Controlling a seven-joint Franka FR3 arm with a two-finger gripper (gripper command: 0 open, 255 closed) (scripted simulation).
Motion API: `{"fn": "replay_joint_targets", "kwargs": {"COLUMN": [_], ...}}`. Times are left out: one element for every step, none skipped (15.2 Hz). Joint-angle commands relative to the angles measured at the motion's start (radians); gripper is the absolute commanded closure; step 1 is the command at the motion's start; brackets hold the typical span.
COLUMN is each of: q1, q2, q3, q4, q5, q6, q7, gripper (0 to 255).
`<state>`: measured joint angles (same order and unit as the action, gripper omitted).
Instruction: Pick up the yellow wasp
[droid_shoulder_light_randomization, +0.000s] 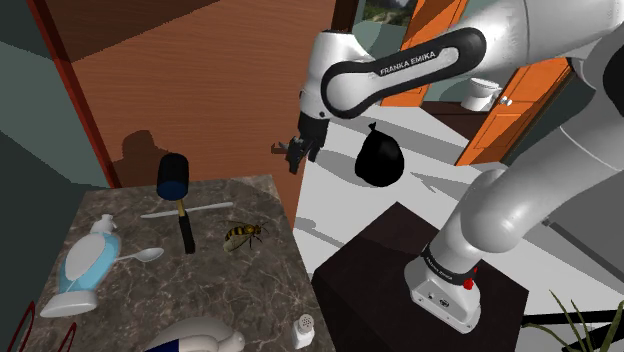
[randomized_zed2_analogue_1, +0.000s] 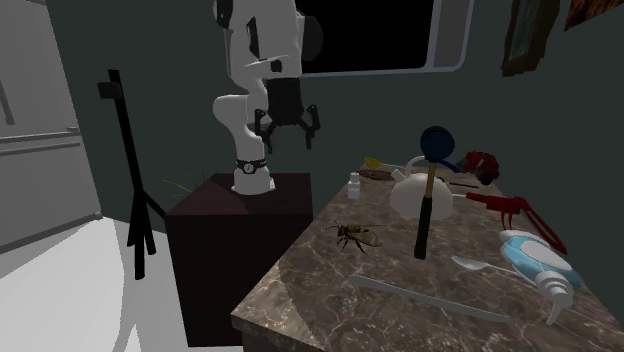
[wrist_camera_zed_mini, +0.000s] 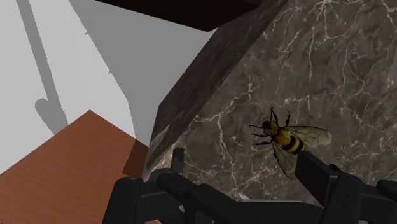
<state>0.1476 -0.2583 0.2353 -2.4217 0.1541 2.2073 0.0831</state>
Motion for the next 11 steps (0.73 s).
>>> {"fn": "replay_joint_targets", "kwargs": {"q1": [0.009, 0.013, 0.018, 0.023, 0.028, 0.034, 0.040, 0.047, 0.055, 0.064, 0.073], "q2": [0.069, 0.105, 0.142, 0.178, 0.215, 0.253, 0.290, 0.328, 0.366, 0.404, 0.441], "q3": [0.021, 0.031, 0.041, 0.050, 0.058, 0.065, 0.071, 0.077, 0.081, 0.085, 0.087], "q4": [0.025, 0.039, 0.054, 0.071, 0.088, 0.107, 0.126, 0.147, 0.169, 0.191, 0.215], "q5": [-0.004, -0.008, -0.013, -0.020, -0.028, -0.038, -0.048, -0.059, -0.072, -0.084, -0.097], "q6": [0.041, 0.061, 0.081, 0.099, 0.117, 0.134, 0.149, 0.164, 0.177, 0.189, 0.200], "q7": [0.020, 0.031, 0.043, 0.055, 0.068, 0.081, 0.094, 0.108, 0.122, 0.136, 0.150], "gripper": [0, 0, 0, 0, 0, 0, 0, 0, 0, 0, 0]}}
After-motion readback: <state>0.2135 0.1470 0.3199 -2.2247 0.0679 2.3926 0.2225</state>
